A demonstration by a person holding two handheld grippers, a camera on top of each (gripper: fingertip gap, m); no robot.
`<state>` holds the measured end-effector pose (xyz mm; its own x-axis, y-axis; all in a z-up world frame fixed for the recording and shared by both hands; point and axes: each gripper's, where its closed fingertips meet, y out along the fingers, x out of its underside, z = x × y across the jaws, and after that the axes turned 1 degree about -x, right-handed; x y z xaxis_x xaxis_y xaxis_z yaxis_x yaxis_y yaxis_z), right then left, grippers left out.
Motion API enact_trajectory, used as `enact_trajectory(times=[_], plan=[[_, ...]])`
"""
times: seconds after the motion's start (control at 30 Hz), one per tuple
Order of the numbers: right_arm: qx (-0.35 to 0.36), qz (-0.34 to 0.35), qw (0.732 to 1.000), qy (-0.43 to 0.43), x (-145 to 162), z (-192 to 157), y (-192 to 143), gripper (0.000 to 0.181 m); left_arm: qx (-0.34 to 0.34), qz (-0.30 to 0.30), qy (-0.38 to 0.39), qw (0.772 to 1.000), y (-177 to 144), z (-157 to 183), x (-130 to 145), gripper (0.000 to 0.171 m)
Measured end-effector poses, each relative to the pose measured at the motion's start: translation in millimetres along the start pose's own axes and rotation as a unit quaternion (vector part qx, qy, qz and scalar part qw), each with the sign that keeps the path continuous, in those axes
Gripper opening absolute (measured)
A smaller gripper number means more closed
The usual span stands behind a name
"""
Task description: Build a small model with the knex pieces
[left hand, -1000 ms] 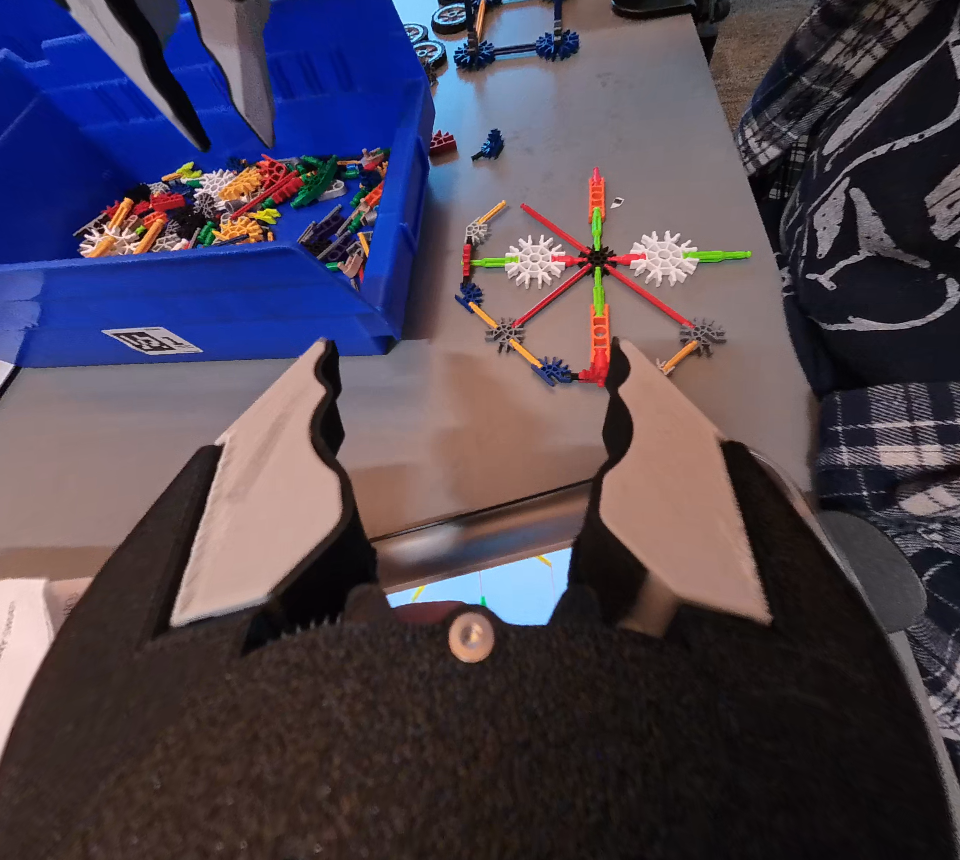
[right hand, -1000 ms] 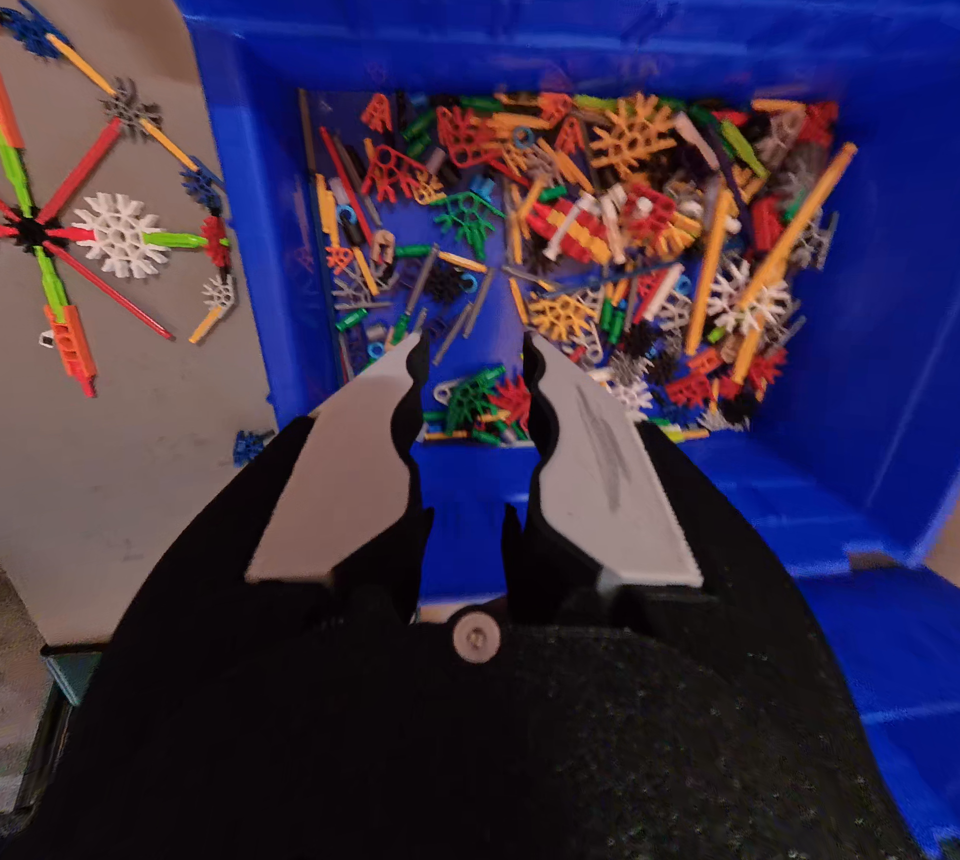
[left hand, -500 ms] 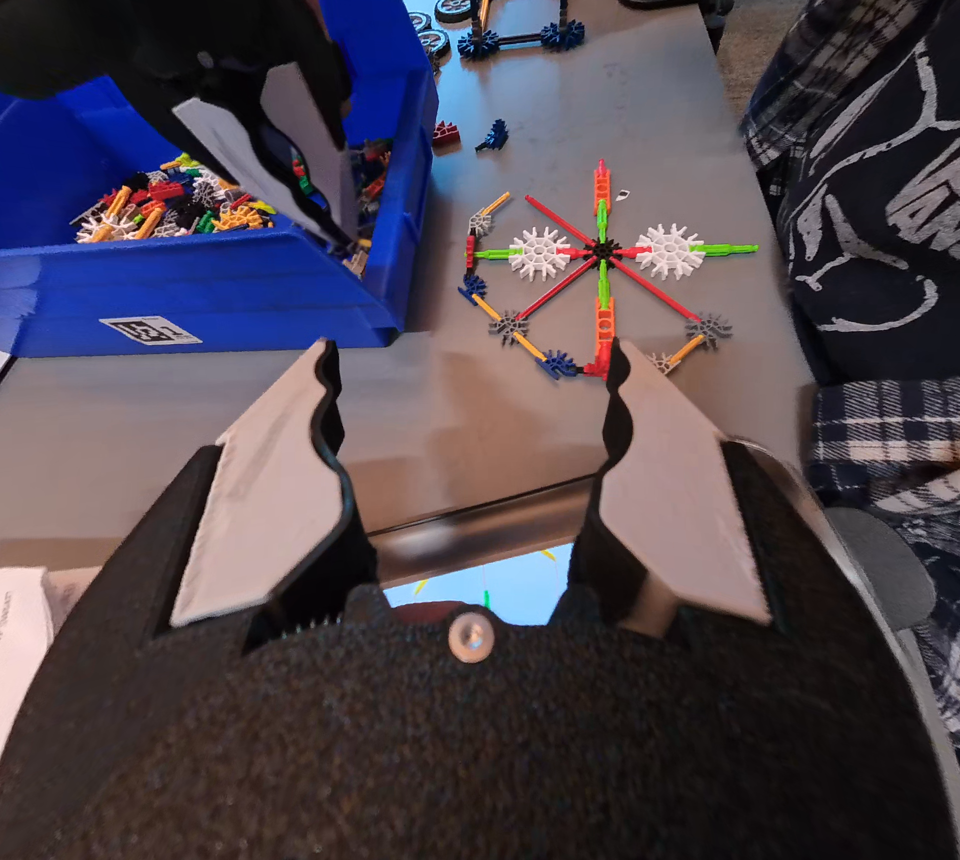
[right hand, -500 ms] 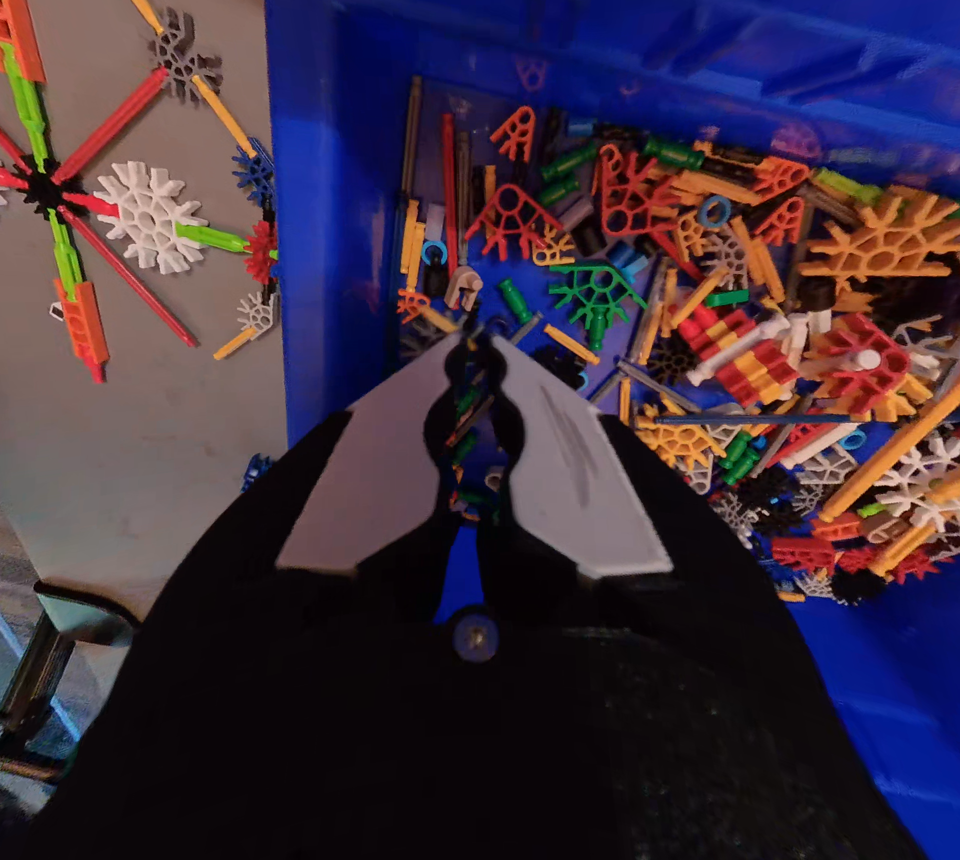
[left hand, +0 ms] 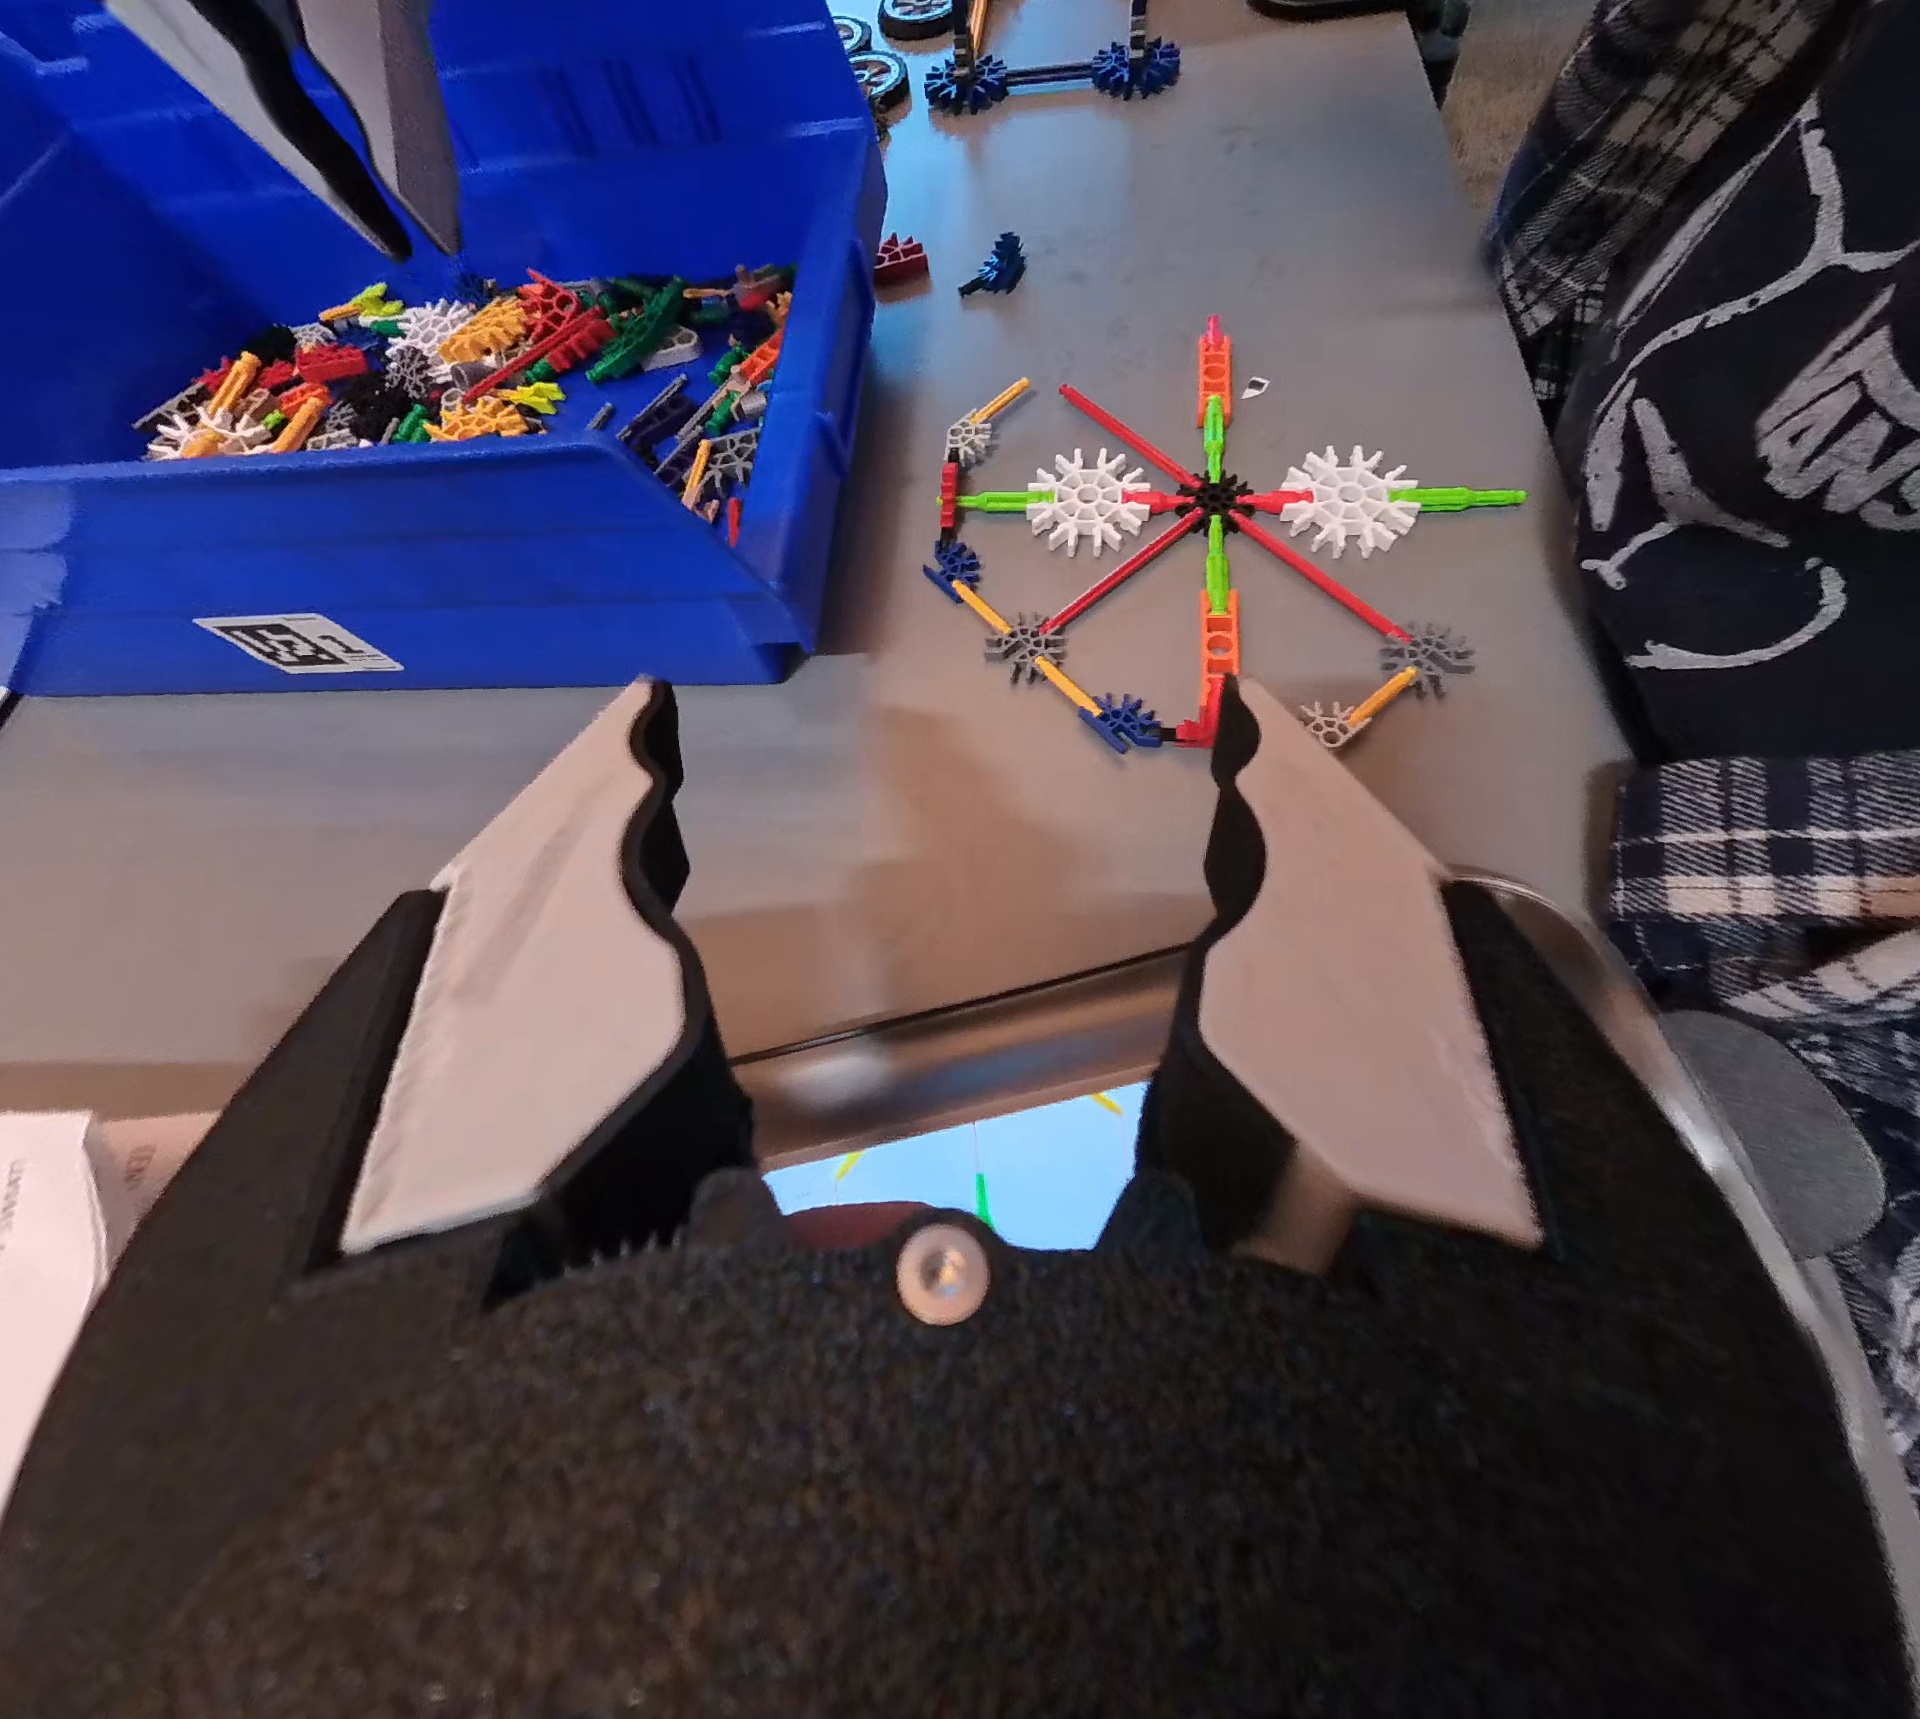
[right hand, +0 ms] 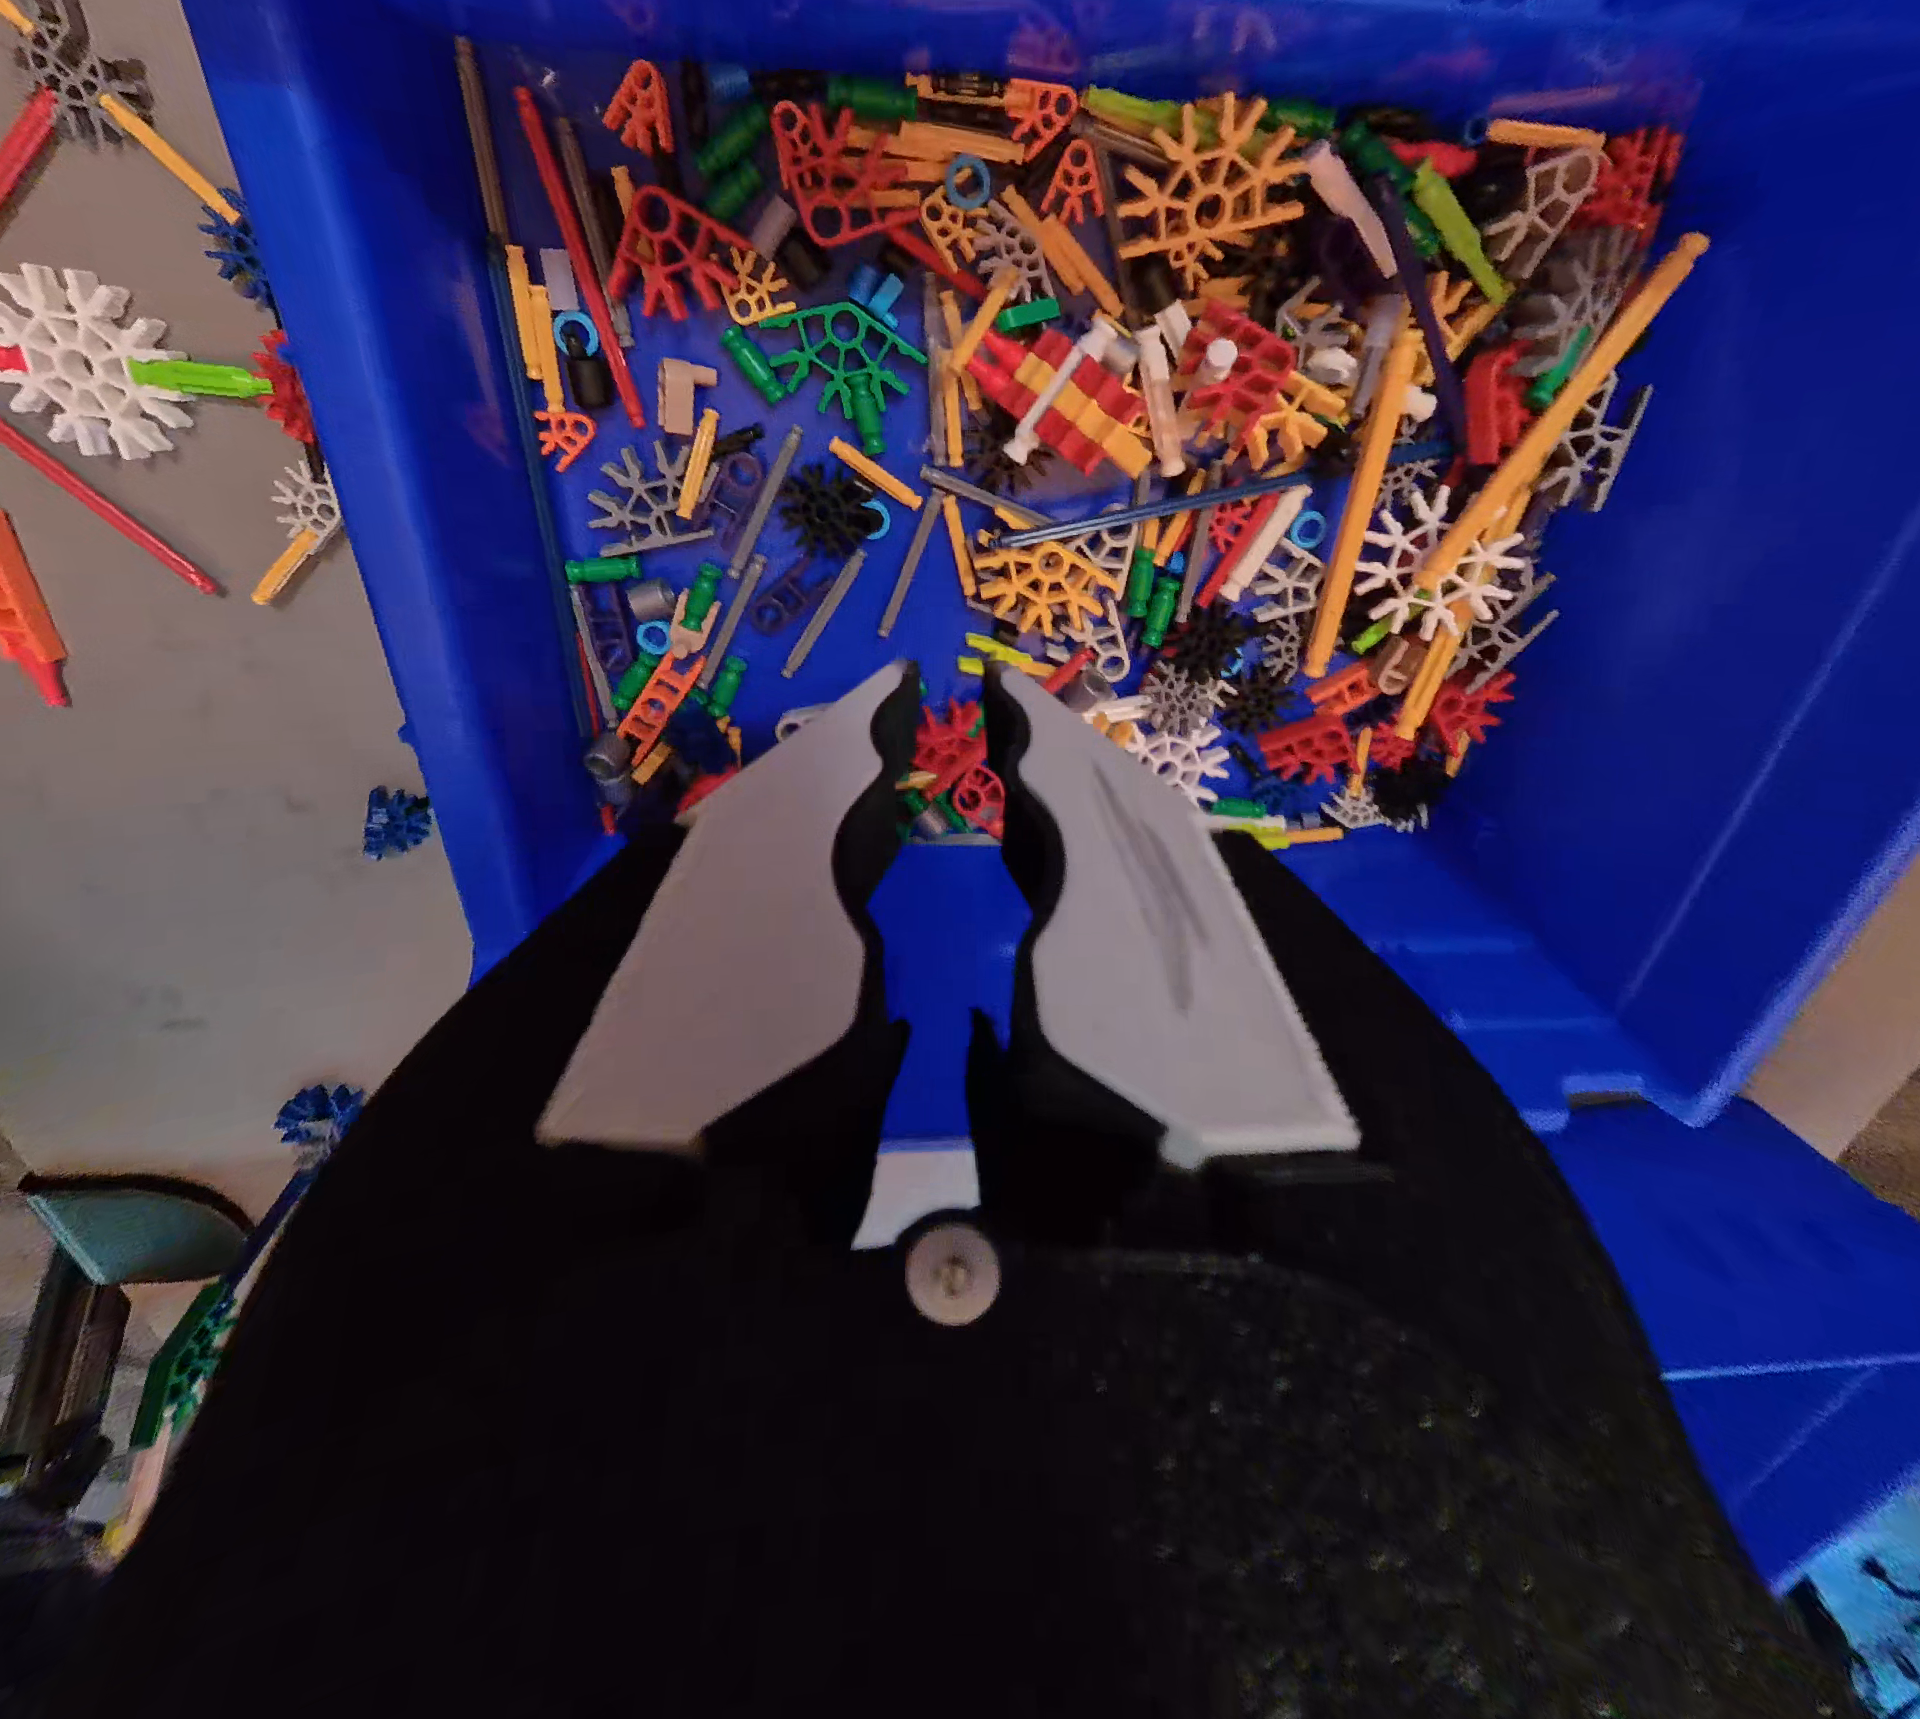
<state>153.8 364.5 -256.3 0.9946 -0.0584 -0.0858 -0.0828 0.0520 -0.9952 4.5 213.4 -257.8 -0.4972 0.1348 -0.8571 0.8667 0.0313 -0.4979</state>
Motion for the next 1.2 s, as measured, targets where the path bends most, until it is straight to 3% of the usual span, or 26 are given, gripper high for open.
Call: enact_trajectory(times=[0.37,0.67,0.83,1.0,1.2], plan=[[0.063,-0.016,0.997,0.045,18,36,-10,0.050,-0.004,-0.004,0.002,1.000,1,0,0,0.101],[0.095,0.032,0.991,0.089,9,67,-12,0.073,-0.007,-0.006,0.002,1.000,1,0,1,0.101],[0.078,0.043,0.994,0.068,-4,67,0,0.090,-0.008,-0.008,0.003,1.000,2,-1,1,0.101],[0.057,0.027,0.997,0.044,-20,66,29,0.095,-0.007,-0.011,0.001,1.000,2,-1,3,0.101],[0.013,0.065,0.996,0.056,-43,72,50,0.101,-0.009,-0.010,0.002,1.000,1,-2,3,0.101]])
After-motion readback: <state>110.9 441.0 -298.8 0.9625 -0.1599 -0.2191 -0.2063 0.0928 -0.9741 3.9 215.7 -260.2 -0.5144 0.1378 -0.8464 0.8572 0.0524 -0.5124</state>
